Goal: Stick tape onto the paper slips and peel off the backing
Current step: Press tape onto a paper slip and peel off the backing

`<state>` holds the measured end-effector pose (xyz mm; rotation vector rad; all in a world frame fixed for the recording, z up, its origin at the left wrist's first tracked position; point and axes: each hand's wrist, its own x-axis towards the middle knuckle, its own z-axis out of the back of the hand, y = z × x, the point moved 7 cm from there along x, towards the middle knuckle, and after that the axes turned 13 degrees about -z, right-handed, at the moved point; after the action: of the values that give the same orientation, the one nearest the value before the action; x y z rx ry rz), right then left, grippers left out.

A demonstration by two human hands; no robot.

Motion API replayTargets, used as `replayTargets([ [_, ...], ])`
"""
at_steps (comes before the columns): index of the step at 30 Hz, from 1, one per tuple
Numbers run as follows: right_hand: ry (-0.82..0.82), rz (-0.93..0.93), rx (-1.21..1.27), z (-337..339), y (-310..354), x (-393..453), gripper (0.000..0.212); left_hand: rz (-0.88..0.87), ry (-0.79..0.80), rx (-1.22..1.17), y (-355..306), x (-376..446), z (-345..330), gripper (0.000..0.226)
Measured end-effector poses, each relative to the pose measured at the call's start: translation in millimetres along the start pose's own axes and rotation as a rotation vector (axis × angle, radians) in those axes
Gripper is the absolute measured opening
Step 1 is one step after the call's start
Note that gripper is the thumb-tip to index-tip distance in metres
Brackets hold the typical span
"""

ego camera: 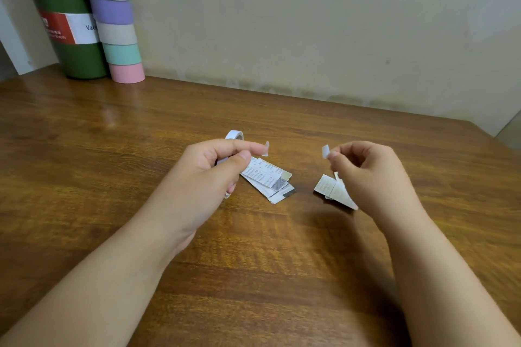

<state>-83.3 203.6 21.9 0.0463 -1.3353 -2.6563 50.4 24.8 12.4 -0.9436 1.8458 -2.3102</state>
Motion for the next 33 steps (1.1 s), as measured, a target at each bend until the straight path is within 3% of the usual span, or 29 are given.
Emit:
replayTargets([
  [4, -0.031, -0.130, -0.150, 8.3, -23.6, 18.9, 0.016, 0.012, -0.009, 0.005, 3.4, 1.4, 0.9, 0.029],
  [10, -0.079, -0.183, -0.109, 14.9, -34.9, 26.9, 0.009, 0.018, -0.002, 0.022, 4.5, 0.5, 1.6, 0.030],
  [14, -0.111, -0.109, -0.075, 15.6, -28.1, 23.5, 0.010, 0.023, -0.006, 0.024, 3.8, 0.3, 1.7, 0.030],
  [20, -0.020, 0.179, -0.023, -5.9, 7.4, -3.7, 0.012, 0.029, 0.006, 0.027, -4.3, -0.1, -0.8, 0.027],
  [24, 0.038, 0.331, -0.220, -37.1, 16.2, -15.6, 0.018, 0.025, -0.015, 0.044, -6.2, 0.1, 0.6, 0.024],
  [28, 0.108, 0.354, -0.461, -75.0, 11.8, -14.6, 0.036, 0.026, -0.019, 0.079, -4.2, -0.8, 0.9, 0.024],
  [33, 0.109, 0.307, -0.517, -87.8, 7.5, -8.5, 0.036, 0.033, -0.034, 0.077, -2.8, -0.5, 2.3, 0.024],
])
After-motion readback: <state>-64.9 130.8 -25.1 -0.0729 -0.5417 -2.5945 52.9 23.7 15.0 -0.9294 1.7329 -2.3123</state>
